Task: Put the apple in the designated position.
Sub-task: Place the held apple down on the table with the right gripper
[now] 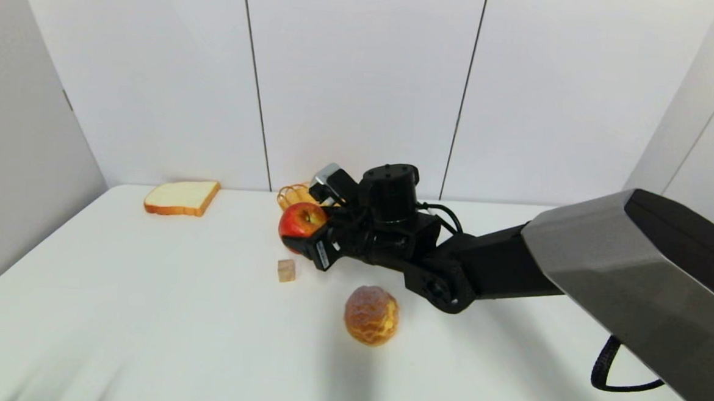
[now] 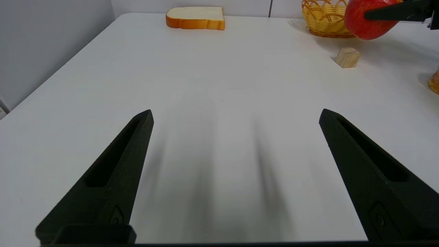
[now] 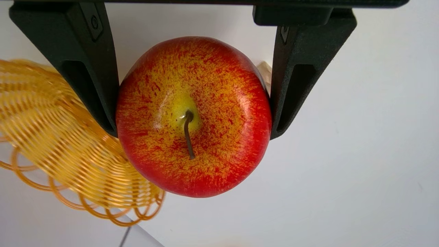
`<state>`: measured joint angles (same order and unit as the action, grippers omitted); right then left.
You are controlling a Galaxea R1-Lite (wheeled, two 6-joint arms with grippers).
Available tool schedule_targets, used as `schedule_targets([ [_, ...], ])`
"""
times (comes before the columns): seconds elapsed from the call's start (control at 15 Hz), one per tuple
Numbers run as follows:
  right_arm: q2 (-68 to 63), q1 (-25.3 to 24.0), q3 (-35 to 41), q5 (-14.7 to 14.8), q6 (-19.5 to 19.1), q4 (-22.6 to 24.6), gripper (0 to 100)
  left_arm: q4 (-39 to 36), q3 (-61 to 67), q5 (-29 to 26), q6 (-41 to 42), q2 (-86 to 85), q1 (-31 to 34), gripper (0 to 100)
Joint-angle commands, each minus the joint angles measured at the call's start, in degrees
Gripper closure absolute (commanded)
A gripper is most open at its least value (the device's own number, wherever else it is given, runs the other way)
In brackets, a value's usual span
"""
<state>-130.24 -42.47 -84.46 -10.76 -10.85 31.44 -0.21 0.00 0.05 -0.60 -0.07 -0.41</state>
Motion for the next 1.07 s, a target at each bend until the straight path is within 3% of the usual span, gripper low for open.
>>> schedule_targets([
  [0.07,-1.33,-0.33,-1.32,-0.05,0.04,0.46,100,0.03,0.00,0.04,-0.02,0.07,-0.02,0],
  [0.73,-6.60,-0.33,-6.25,0.04,0.83,2.66,100,0.03,0.00,0.04,-0.02,0.07,-0.02,0],
  [0.8,-6.60,-0.33,-6.25,0.04,0.83,2.66,0,0.03,0.00,0.04,-0.02,0.07,0.06,0],
  [1.07,-7.22,-0.33,-6.25,0.13,0.83,2.66,0,0.03,0.00,0.04,-0.02,0.07,0.06,0],
])
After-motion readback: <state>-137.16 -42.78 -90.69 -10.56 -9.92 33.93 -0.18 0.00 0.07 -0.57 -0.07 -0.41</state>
